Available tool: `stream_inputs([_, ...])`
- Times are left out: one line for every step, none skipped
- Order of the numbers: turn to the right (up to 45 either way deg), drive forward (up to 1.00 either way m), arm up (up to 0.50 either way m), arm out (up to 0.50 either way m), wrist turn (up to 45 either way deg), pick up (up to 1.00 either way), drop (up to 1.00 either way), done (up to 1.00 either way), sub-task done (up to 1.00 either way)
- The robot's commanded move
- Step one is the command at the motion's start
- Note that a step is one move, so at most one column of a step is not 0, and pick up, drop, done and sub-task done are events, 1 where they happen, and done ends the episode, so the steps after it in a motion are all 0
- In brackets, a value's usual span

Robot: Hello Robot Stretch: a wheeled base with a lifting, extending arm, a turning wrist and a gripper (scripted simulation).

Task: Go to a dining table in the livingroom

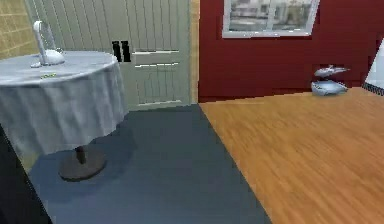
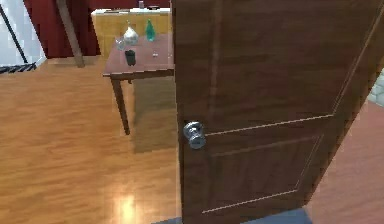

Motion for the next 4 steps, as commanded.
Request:
stream_inputs([0.0, 1.0, 0.0, 0.0, 0.0, 0.0, 0.0, 0.0, 0.0])
stream_inputs([3.0, 0.0, 0.0, 0.0, 0.0, 0.0, 0.0, 0.0, 0.0])
stream_inputs([0.0, 0.15, 0.0, 0.0, 0.0, 0.0, 0.0, 0.0, 0.0])
stream_inputs([-45.0, 0.0, 0.0, 0.0, 0.0, 0.0, 0.0, 0.0, 0.0])
